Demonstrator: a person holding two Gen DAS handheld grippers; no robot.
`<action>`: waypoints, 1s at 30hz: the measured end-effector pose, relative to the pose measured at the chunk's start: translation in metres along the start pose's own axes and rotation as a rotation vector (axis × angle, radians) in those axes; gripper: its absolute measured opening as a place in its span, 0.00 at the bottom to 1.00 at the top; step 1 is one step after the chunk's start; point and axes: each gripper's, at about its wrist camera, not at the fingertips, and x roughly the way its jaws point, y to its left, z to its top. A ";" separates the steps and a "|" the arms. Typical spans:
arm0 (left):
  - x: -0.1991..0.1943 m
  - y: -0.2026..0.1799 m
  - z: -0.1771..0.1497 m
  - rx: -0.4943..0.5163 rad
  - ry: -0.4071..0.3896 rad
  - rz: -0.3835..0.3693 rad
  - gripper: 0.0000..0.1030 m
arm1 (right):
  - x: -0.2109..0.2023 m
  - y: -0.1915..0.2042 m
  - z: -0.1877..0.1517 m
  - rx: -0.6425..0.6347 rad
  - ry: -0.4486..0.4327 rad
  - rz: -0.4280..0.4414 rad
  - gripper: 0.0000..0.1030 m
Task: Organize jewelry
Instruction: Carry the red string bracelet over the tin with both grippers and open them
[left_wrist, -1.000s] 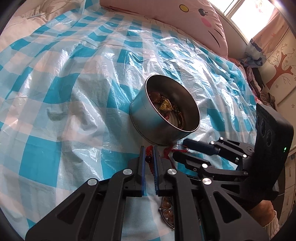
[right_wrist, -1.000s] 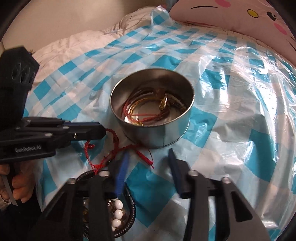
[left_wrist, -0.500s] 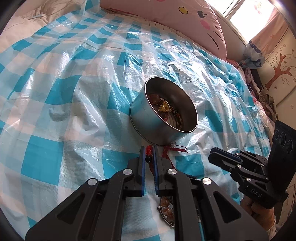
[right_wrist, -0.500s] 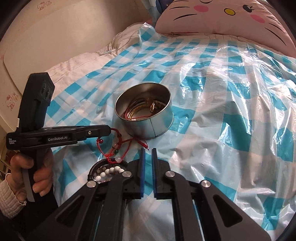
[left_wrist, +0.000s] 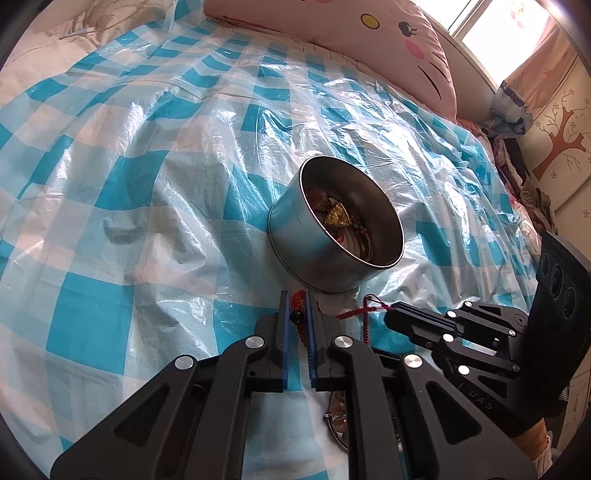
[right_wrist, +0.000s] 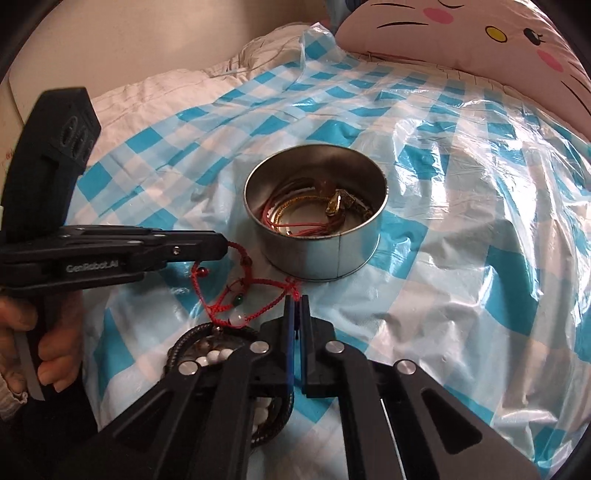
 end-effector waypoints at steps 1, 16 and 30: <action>-0.001 0.000 -0.001 0.000 -0.002 -0.002 0.07 | -0.008 -0.002 -0.003 0.022 -0.019 0.013 0.03; -0.036 -0.019 0.022 0.015 -0.093 -0.073 0.07 | -0.091 -0.012 0.019 0.089 -0.203 0.044 0.03; 0.001 -0.030 0.068 -0.026 -0.071 -0.071 0.43 | -0.074 -0.012 0.071 0.097 -0.246 0.057 0.03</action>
